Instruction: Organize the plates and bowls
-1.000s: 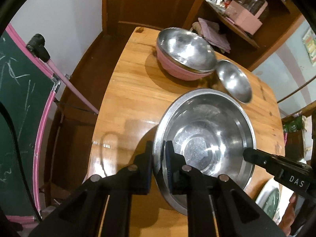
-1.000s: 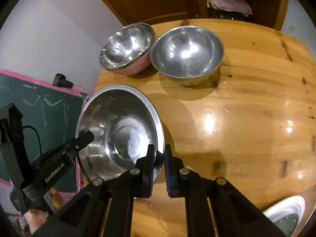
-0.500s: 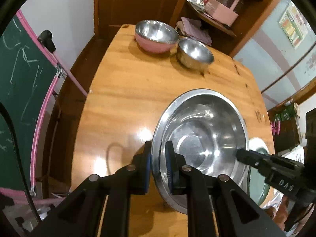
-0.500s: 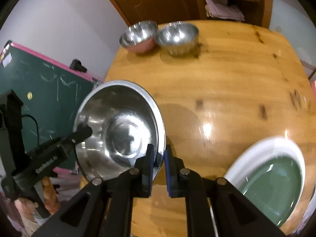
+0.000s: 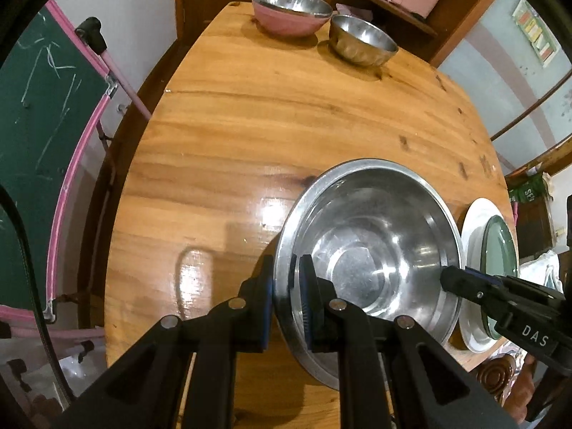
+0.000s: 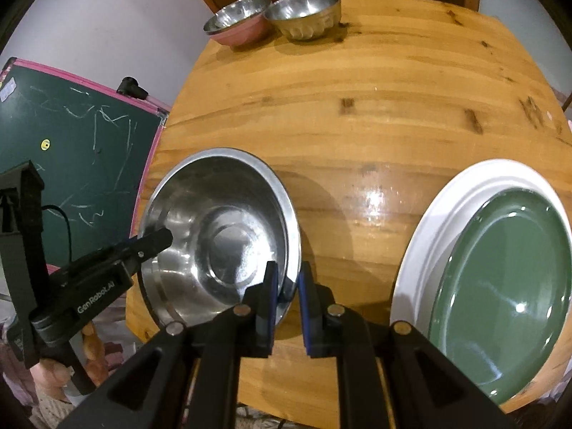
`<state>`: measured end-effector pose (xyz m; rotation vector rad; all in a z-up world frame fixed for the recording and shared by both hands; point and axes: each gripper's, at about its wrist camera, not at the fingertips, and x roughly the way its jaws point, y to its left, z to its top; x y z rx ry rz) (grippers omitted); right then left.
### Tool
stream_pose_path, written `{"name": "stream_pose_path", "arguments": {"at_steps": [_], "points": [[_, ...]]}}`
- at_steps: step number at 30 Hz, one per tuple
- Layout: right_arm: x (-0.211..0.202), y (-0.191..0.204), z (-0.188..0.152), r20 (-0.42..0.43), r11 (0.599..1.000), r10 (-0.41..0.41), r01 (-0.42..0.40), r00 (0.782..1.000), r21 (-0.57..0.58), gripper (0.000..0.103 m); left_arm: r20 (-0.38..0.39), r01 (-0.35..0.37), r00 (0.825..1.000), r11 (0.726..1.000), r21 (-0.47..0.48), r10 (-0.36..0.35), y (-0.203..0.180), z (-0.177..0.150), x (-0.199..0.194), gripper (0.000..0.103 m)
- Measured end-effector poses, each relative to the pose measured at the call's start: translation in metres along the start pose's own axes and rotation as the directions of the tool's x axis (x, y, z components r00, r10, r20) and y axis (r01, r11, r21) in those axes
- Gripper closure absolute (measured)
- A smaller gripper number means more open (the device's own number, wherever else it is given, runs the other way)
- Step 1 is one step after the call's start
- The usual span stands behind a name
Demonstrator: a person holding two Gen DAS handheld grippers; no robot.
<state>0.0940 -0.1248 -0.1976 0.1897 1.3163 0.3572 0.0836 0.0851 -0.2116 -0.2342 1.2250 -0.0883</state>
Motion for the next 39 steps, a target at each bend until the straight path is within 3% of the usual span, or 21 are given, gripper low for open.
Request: {"name": "stream_pose_path", "arguments": {"at_steps": [20, 30, 33, 39], "points": [[0.012, 0.004, -0.001, -0.021, 1.000, -0.012, 0.012, 1.000, -0.005, 0.092, -0.026, -0.029, 0.999, 1.000, 0.004, 0.029, 0.003, -0.001, 0.008, 0.088], [0.012, 0.004, -0.001, -0.027, 1.000, -0.002, 0.002, 1.000, 0.007, 0.092, 0.016, -0.028, 0.999, 0.999, 0.018, 0.028, -0.002, -0.001, 0.000, 0.065], [0.009, 0.004, -0.002, -0.014, 1.000, -0.010, 0.010, 1.000, 0.003, 0.092, 0.043, -0.037, 0.998, 0.999, 0.015, 0.036, -0.004, 0.000, -0.007, 0.048], [0.001, 0.003, -0.006, 0.014, 1.000, -0.017, 0.017, 1.000, 0.004, 0.092, 0.059, -0.033, 0.998, 0.999, 0.014, 0.033, -0.003, 0.000, -0.013, 0.048]]}}
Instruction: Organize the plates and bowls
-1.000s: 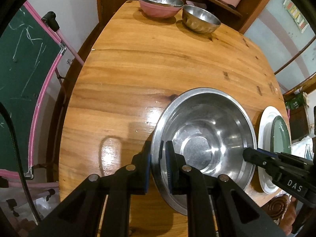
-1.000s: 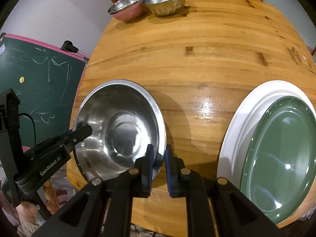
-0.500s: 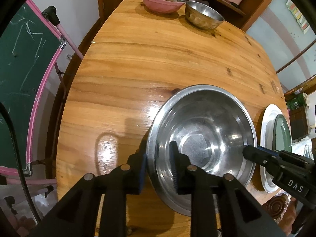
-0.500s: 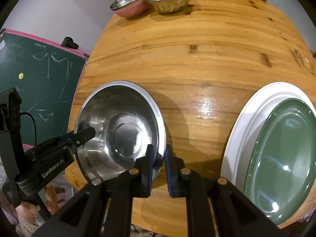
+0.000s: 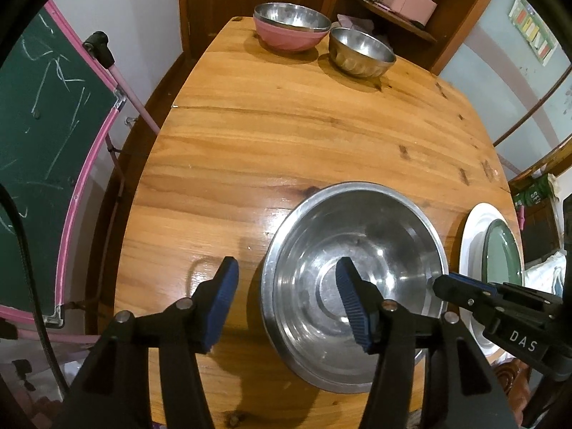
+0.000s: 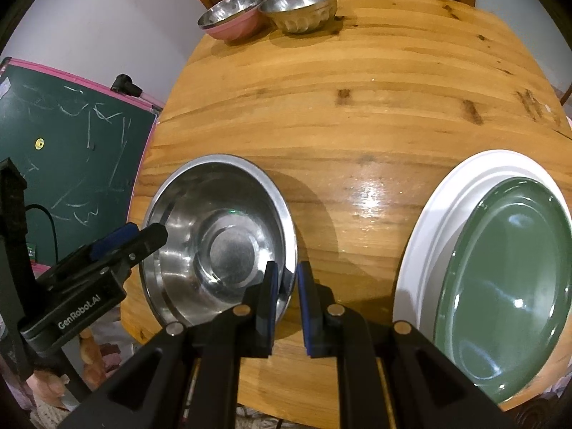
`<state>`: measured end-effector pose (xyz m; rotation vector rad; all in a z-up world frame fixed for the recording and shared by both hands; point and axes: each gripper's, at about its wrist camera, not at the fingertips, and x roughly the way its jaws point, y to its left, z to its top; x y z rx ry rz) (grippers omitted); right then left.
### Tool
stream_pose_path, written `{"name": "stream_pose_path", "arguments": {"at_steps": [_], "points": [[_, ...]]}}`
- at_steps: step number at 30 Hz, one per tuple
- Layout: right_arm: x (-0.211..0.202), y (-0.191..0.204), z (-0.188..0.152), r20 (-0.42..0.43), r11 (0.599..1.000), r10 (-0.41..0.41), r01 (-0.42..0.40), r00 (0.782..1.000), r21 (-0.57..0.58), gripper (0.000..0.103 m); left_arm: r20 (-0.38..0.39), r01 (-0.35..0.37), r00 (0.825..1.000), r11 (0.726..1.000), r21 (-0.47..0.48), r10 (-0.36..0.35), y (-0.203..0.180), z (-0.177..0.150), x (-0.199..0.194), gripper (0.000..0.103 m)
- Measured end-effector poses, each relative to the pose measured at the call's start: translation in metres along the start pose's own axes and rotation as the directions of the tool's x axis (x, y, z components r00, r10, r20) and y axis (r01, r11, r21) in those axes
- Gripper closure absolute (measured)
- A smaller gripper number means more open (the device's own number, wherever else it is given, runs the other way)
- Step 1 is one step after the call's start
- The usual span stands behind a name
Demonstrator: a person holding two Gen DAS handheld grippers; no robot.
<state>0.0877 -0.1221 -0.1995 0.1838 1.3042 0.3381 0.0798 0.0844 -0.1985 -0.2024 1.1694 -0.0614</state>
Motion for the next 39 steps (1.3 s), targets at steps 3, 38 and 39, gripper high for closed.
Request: {"name": "stream_pose_path", "arguments": {"at_steps": [3, 38, 39], "points": [[-0.004, -0.001, -0.001, 0.012, 1.000, -0.001, 0.001, 1.000, 0.007, 0.092, 0.008, -0.001, 1.000, 1.000, 0.004, 0.001, -0.001, 0.000, -0.004, 0.048], [-0.221, 0.082, 0.162, 0.373, 0.980, 0.108, -0.037, 0.921, -0.194, 0.092, 0.362, -0.054, 0.932, 0.994, 0.095, 0.016, -0.029, 0.181, -0.189, 0.036], [-0.223, 0.082, 0.169, 0.373, 0.981, 0.109, -0.038, 0.921, -0.192, 0.092, 0.367, -0.059, 0.930, 0.994, 0.092, 0.021, -0.029, 0.189, -0.192, 0.036]]}}
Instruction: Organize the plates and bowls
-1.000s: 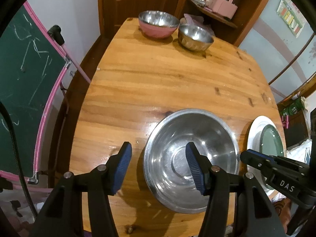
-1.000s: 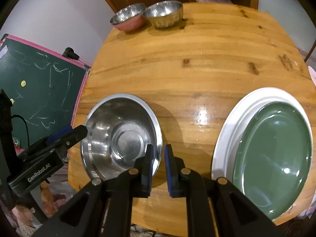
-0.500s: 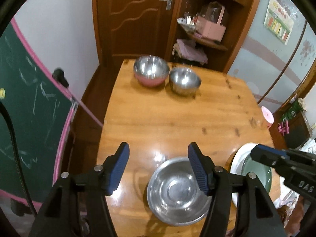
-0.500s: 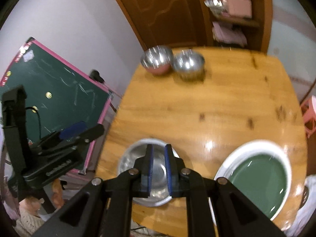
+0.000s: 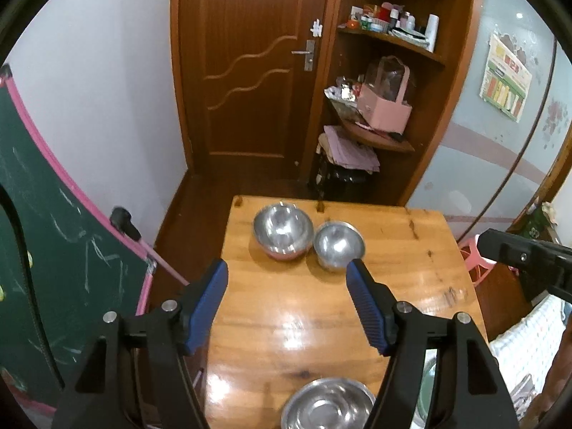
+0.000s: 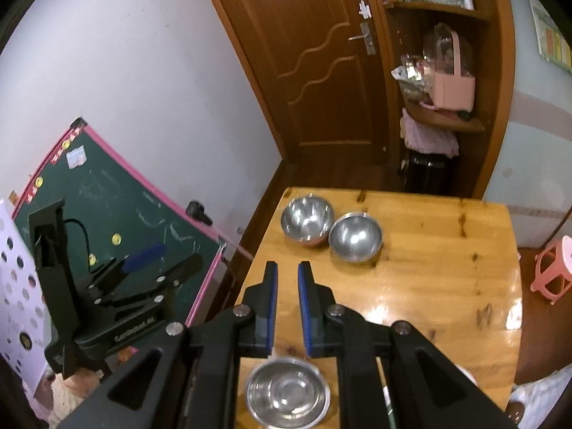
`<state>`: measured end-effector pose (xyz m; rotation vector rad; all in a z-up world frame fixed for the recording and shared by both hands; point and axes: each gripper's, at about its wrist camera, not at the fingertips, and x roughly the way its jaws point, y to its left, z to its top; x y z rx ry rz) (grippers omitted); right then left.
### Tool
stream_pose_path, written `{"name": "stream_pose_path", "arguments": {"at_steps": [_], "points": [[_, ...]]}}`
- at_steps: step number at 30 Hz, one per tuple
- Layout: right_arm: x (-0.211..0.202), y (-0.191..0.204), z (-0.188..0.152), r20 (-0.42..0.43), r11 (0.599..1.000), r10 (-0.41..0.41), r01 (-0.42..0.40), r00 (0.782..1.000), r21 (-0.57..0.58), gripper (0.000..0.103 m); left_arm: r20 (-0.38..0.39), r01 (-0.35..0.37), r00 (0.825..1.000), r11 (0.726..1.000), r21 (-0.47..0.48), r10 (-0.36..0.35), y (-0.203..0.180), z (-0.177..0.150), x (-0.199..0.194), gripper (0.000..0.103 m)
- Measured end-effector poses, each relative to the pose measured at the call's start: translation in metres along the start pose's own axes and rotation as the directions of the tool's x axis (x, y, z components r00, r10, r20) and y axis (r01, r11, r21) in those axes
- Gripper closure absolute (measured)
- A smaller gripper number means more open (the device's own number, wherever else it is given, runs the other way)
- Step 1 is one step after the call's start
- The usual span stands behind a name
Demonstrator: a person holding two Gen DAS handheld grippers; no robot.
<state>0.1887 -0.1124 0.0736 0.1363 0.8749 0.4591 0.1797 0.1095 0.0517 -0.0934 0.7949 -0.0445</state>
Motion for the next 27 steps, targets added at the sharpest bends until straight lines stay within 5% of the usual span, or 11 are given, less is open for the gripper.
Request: {"name": "stream_pose_path", "arguments": {"at_steps": [8, 12, 18, 27], "points": [[0.022, -0.012, 0.059, 0.012, 0.999, -0.031, 0.031, 0.999, 0.009, 0.092, 0.033, -0.034, 0.999, 0.999, -0.039, 0.035, 0.015, 0.067, 0.014, 0.036], [0.047, -0.022, 0.082, -0.006, 0.999, -0.039, 0.039, 0.999, 0.024, 0.092, -0.003, -0.048, 0.999, 0.996, -0.074, 0.048, 0.024, 0.087, 0.053, 0.036], [0.101, -0.040, 0.101, -0.077, 0.998, -0.050, 0.052, 0.996, 0.030, 0.092, -0.122, -0.084, 0.990, 0.993, -0.079, 0.074, 0.038, 0.086, 0.140, 0.036], [0.200, -0.066, 0.095, -0.234, 0.998, -0.055, 0.064, 0.971, 0.029, 0.092, -0.257, -0.073, 0.966, 0.978, -0.194, 0.021, 0.076, 0.059, 0.251, 0.036]]}}
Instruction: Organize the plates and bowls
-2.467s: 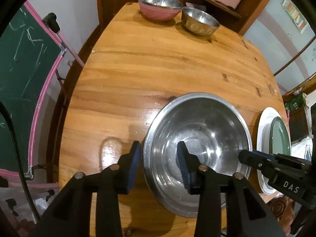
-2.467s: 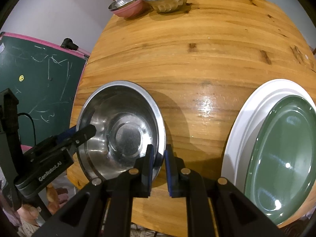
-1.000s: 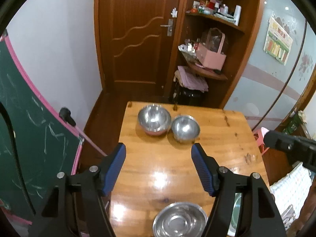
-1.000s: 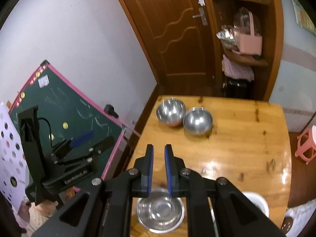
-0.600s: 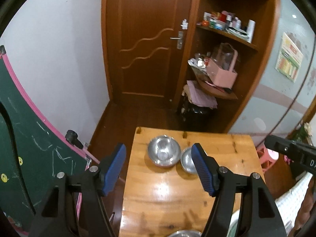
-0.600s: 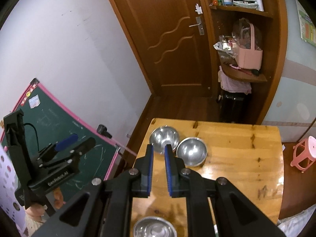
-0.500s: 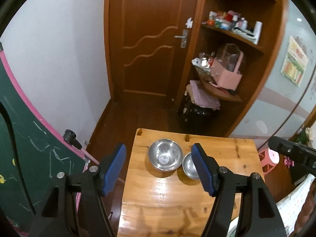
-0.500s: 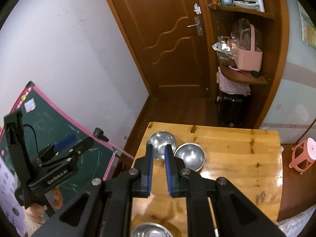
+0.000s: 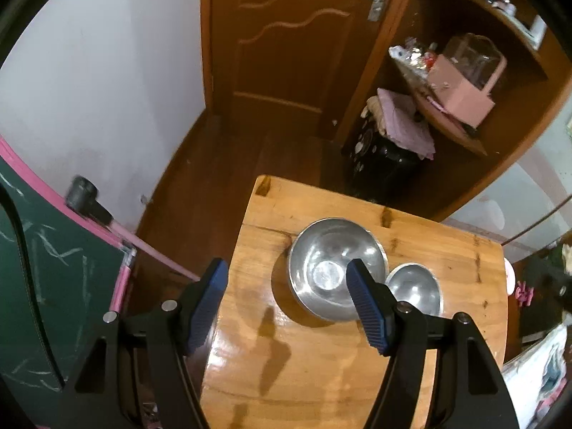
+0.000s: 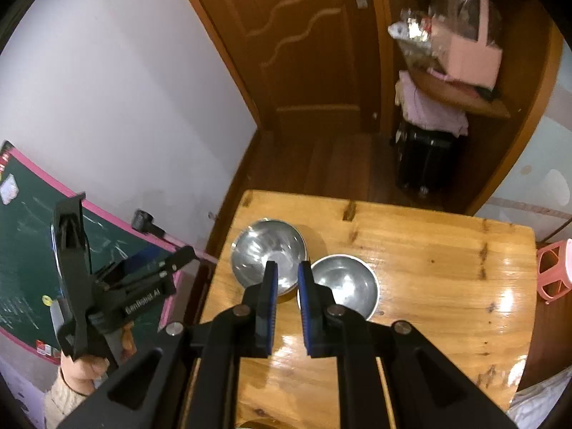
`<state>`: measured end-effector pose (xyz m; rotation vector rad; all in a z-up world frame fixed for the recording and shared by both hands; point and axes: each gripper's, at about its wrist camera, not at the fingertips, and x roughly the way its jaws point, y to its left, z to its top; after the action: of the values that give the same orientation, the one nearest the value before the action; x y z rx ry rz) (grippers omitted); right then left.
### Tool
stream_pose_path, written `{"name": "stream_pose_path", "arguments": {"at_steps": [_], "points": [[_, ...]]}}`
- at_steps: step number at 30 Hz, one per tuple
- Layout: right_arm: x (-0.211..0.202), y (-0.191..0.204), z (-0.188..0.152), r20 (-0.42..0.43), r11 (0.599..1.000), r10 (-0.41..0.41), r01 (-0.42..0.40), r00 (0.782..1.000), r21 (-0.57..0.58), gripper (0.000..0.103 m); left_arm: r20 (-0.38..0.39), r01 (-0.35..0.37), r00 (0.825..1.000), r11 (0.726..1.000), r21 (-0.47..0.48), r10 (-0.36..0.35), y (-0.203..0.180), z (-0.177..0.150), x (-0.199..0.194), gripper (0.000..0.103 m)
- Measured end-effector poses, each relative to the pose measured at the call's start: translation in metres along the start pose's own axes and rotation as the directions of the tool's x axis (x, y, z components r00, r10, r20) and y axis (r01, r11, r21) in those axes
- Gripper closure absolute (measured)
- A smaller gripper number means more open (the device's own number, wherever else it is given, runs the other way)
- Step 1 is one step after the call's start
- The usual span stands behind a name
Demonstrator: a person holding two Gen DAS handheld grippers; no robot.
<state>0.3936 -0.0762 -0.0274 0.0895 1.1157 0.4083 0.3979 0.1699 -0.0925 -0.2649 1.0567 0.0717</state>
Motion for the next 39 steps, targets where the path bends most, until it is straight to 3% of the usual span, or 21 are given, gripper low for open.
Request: {"name": "stream_pose_path", "arguments": {"at_steps": [3, 6, 10, 14, 17, 21, 23, 27, 29, 31, 35, 39], "points": [[0.036, -0.008, 0.001, -0.054, 1.000, -0.005, 0.006, 0.999, 0.011, 0.092, -0.038, 0.019, 0.999, 0.999, -0.041, -0.021, 0.009, -0.001, 0.029, 0.035], [0.066, -0.013, 0.003, -0.093, 1.000, -0.002, 0.004, 0.996, 0.021, 0.092, -0.083, 0.053, 0.995, 0.995, -0.087, -0.060, 0.018, -0.006, 0.059, 0.024], [0.100, -0.019, 0.005, -0.124, 0.999, 0.018, -0.013, 0.992, 0.046, 0.092, -0.126, 0.084, 0.987, 0.985, -0.151, -0.104, 0.029, -0.012, 0.091, 0.023], [0.132, -0.021, 0.008, -0.150, 0.998, 0.024, -0.016, 0.988, 0.055, 0.091, -0.143, 0.097, 0.983, 0.986, -0.135, -0.116, 0.025, -0.014, 0.107, 0.023], [0.152, -0.020, 0.009, -0.165, 0.998, 0.017, -0.008, 0.986, 0.056, 0.081, -0.130, 0.095, 0.985, 0.988, -0.124, -0.111, 0.022, -0.015, 0.114, 0.023], [0.169, -0.020, 0.011, -0.177, 0.999, 0.006, 0.003, 0.984, 0.051, 0.080, -0.123, 0.107, 0.985, 0.986, -0.128, -0.123, 0.018, -0.015, 0.122, 0.024], [0.176, -0.020, 0.012, -0.183, 0.999, -0.004, 0.012, 0.983, 0.046, 0.080, -0.130, 0.112, 0.983, 0.986, -0.126, -0.128, 0.018, -0.016, 0.125, 0.028], [0.180, -0.021, 0.010, -0.187, 0.999, 0.000, 0.008, 0.982, 0.044, 0.080, -0.175, 0.126, 0.974, 0.985, -0.114, -0.145, 0.015, -0.020, 0.137, 0.062], [0.182, -0.021, 0.010, -0.191, 0.999, -0.009, 0.016, 0.982, 0.032, 0.081, -0.196, 0.121, 0.970, 0.987, -0.107, -0.140, 0.015, -0.023, 0.141, 0.068], [0.182, -0.020, 0.009, -0.184, 0.998, -0.048, 0.052, 0.982, 0.017, 0.083, -0.202, 0.120, 0.970, 0.989, -0.089, -0.136, 0.014, -0.025, 0.143, 0.086], [0.182, -0.012, 0.005, -0.182, 1.000, -0.028, 0.027, 0.983, -0.009, 0.097, -0.181, 0.099, 0.978, 0.994, -0.049, -0.106, 0.007, -0.030, 0.137, 0.092], [0.173, -0.003, -0.001, -0.168, 0.998, -0.047, 0.040, 0.985, -0.043, 0.098, -0.182, 0.089, 0.978, 0.993, -0.072, -0.101, 0.009, -0.030, 0.128, 0.095]]}}
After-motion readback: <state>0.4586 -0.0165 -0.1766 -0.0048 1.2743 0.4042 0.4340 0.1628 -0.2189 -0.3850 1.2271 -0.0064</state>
